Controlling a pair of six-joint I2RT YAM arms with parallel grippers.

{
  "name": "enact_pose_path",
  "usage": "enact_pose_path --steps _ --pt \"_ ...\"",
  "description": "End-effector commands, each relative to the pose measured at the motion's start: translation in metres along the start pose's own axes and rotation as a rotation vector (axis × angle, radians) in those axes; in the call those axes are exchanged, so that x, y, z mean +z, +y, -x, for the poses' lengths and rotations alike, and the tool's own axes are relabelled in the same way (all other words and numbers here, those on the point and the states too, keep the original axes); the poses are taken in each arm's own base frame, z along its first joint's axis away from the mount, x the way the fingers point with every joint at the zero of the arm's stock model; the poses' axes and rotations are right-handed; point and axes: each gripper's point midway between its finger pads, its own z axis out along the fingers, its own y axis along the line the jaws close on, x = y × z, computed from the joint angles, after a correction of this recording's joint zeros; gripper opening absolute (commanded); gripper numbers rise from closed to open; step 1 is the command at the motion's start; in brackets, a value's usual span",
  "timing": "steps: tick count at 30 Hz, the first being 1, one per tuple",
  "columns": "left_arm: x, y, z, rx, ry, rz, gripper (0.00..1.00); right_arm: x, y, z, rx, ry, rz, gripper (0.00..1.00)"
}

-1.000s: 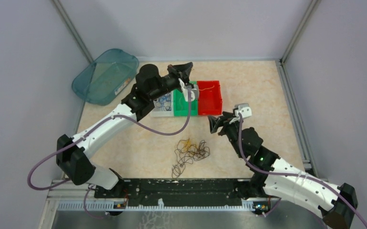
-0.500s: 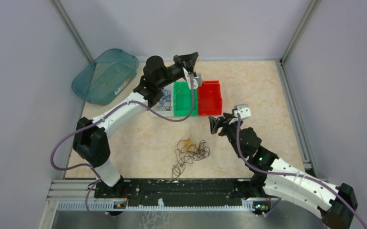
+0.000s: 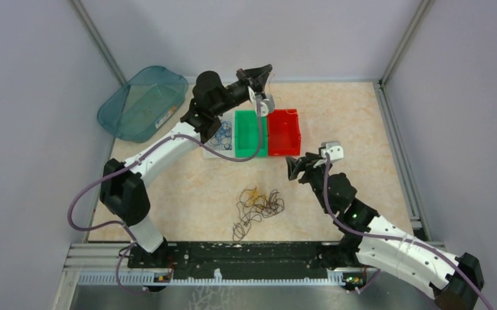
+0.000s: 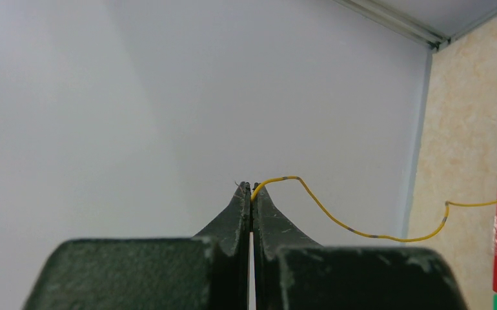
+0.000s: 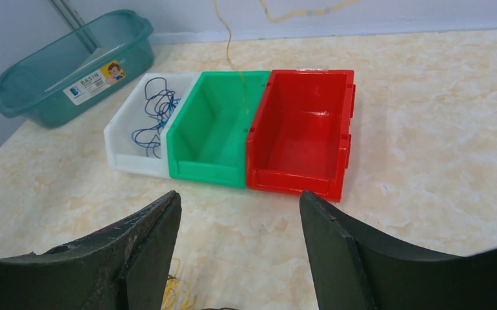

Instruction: Untangle the cables

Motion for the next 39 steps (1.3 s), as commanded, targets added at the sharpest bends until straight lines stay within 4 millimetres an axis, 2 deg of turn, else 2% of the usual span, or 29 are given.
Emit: enact_pose_path --steps 1,8,14,19,23,29,33,39 --pt "-0.011 -0.036 -0.028 0.046 0.041 -0.059 0.0 -0.004 -0.002 0.009 0.039 -0.038 -0.002 0.68" --pt "-0.027 -0.073 -0.067 0.129 0.135 -0.124 0.0 -0.007 -0.008 0.005 0.045 -0.031 -0.018 0.68" --pt "-0.042 -0.064 -0.091 0.145 0.188 -0.121 0.0 -0.007 -0.009 -0.003 0.055 -0.018 -0.021 0.68" --pt "-0.067 -0.076 -0.089 0.207 0.14 -0.182 0.0 -0.005 -0.008 -0.003 0.055 -0.016 -0.023 0.68" --pt "-0.08 -0.095 -0.083 0.304 0.083 -0.247 0.0 0.0 -0.005 -0.003 0.059 -0.009 -0.021 0.68" --pt "-0.082 -0.113 -0.082 0.397 0.025 -0.318 0.0 0.012 -0.005 -0.004 0.062 0.036 -0.035 0.67" --pt "-0.079 -0.122 -0.078 0.447 -0.016 -0.342 0.0 0.012 -0.008 -0.003 0.079 0.034 -0.042 0.67" --pt "-0.077 -0.156 -0.076 0.571 -0.079 -0.415 0.0 0.007 -0.016 0.001 0.095 0.018 -0.064 0.66"
